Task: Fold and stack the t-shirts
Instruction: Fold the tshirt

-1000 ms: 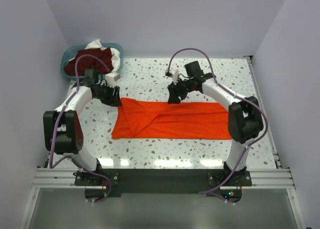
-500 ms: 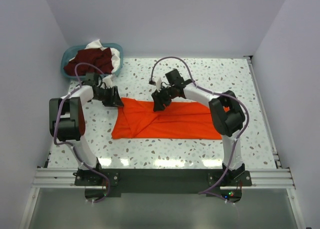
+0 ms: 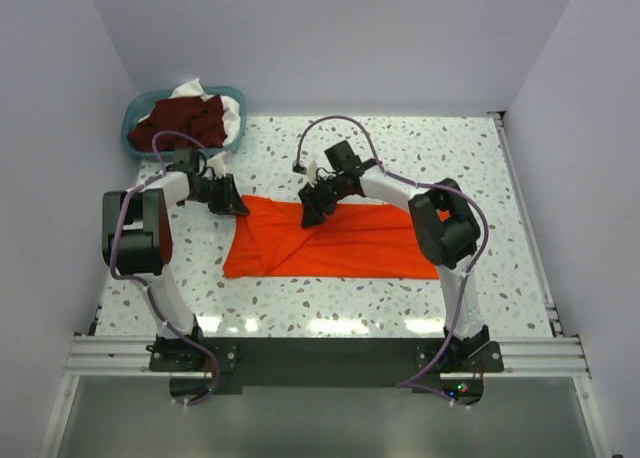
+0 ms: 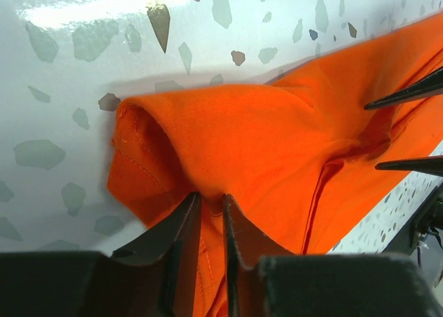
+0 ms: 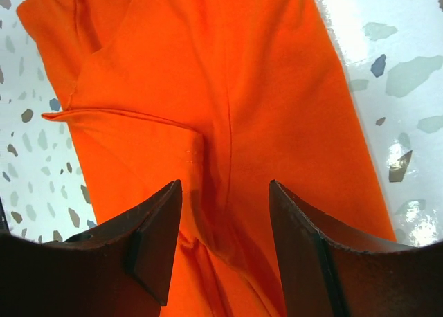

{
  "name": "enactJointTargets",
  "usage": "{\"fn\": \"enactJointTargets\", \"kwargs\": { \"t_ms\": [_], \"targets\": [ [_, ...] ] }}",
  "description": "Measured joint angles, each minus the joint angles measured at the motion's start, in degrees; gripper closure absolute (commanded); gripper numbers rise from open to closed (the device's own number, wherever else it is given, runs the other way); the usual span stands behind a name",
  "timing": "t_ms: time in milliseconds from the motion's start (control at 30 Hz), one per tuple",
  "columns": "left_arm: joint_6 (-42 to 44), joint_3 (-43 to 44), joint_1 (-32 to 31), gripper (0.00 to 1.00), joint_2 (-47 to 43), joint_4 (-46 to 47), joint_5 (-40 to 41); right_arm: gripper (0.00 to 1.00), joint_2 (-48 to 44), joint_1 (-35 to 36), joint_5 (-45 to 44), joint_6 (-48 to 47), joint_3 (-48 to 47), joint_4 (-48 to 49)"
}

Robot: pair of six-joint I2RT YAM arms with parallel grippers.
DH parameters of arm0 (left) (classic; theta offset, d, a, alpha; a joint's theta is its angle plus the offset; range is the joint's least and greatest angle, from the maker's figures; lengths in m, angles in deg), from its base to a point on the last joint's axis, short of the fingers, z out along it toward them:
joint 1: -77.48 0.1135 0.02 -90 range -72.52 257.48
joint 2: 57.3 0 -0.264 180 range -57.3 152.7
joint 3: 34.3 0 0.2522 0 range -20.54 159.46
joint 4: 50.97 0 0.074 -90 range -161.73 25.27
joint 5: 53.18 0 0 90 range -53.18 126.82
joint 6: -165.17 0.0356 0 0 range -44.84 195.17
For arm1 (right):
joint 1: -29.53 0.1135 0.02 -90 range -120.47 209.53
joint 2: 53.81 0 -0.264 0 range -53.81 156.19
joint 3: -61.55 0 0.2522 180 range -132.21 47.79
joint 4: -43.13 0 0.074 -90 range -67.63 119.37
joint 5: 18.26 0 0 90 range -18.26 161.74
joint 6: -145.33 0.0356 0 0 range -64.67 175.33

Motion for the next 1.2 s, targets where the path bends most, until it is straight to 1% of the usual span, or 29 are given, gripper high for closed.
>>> {"fn": "enactJointTargets", "kwargs": {
  "t_ms": [100,133,200,233,300,333,367,400,433,667,800,967,1000,1067,1100,1167,1200],
  "targets": [
    [-0.22,0.0,0.0,0.86,0.0,0.07,-0.5,0.45,0.0,0.17,0.94,-0.13,0.0,-0.48],
    [-0.22,0.0,0.0,0.9,0.0,0.09,-0.68,0.47,0.0,0.24,1.18,-0.22,0.0,-0.7],
    [-0.24,0.0,0.0,0.94,0.0,0.11,-0.87,0.51,0.04,0.35,1.97,-0.48,0.0,-1.4],
    [-0.22,0.0,0.0,0.99,0.0,0.11,-1.01,0.6,0.13,0.42,2.21,-0.59,-0.04,-1.73],
    [-0.24,-0.02,0.0,1.0,0.0,0.13,-1.09,0.73,0.57,0.57,2.56,-1.2,-0.37,-2.38],
    [-0.2,-0.02,0.0,1.0,0.0,0.11,-1.16,0.84,0.76,0.61,2.69,-1.4,-0.48,-2.8],
    [-0.22,-0.02,0.0,1.0,0.0,0.11,-1.18,0.88,0.85,0.63,2.89,-1.79,-0.5,-3.08],
    [-0.2,0.0,0.0,1.0,0.0,0.07,-1.18,0.97,0.87,0.68,3.26,-1.95,-0.5,-3.56],
    [-0.2,-0.02,0.0,1.0,0.0,0.02,-1.16,1.0,0.87,0.68,3.41,-2.25,-0.5,-3.78],
    [-0.11,-1.62,0.0,1.0,-1.68,-1.95,0.26,1.0,0.83,0.7,3.93,-3.56,-0.2,-4.98],
    [0.07,-3.78,0.0,1.0,-3.91,-3.48,2.38,1.0,0.46,0.7,4.13,-4.61,1.51,-5.4],
    [-0.02,-4.66,0.0,1.0,-4.17,-3.76,4.22,1.0,-0.33,0.7,4.66,-5.68,3.48,-6.27],
    [-0.02,-4.63,0.0,0.99,-4.15,-3.67,4.39,1.0,-0.46,0.7,4.72,-5.75,3.52,-6.27],
    [0.02,-4.48,0.0,0.91,-3.76,-3.58,4.68,1.0,-0.79,0.7,4.85,-5.88,3.58,-6.27],
    [0.13,-4.15,0.0,0.85,-3.37,-3.69,4.85,1.0,-1.05,0.7,4.96,-5.88,3.67,-6.25],
    [0.83,-3.17,0.0,0.78,-2.49,-3.93,5.11,1.0,-1.68,0.7,5.05,-5.88,3.78,-6.25],
    [1.38,-3.04,0.07,0.7,-2.43,-3.87,4.92,1.0,-2.05,0.7,5.05,-5.88,3.8,-6.25]
  ]
}}
